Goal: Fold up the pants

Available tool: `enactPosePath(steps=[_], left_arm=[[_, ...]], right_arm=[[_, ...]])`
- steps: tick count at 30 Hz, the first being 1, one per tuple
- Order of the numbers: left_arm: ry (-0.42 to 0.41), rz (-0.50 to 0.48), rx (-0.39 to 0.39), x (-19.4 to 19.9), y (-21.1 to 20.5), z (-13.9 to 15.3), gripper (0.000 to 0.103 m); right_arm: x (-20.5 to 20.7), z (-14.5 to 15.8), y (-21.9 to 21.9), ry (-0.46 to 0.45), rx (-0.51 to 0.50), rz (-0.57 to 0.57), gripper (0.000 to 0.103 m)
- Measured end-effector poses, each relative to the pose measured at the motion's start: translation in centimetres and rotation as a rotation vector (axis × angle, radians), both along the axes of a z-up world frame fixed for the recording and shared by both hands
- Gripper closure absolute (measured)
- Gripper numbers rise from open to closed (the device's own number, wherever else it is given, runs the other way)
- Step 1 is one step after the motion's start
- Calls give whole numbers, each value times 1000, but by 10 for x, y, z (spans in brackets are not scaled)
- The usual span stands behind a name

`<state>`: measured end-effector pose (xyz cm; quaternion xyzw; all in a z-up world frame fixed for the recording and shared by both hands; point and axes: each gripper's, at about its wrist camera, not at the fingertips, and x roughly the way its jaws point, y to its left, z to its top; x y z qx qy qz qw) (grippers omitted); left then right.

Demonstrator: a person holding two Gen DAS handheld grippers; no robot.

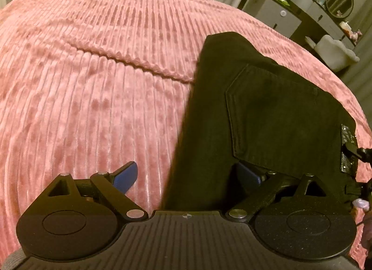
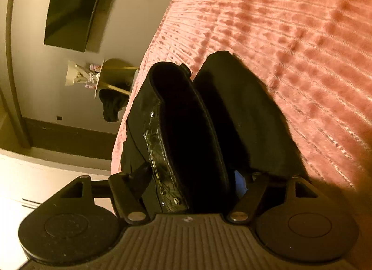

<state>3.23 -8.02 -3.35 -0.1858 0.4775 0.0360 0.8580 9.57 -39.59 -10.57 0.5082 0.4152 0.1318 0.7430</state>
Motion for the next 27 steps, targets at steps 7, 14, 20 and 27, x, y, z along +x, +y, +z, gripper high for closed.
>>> enactPosePath(steps=[7, 14, 20, 27], left_arm=[[3, 8, -7, 0, 2, -1, 7], [2, 3, -18, -1, 2, -1, 7], [-20, 0, -17, -4, 1, 2, 7], [-64, 15, -21, -11, 4, 8, 7]], right_arm=[[4, 20, 26, -75, -91, 58, 62], [15, 26, 49, -43, -173, 67, 46], [2, 70, 76, -141, -414, 73, 81], [-13, 125, 85, -292, -458, 20, 85]])
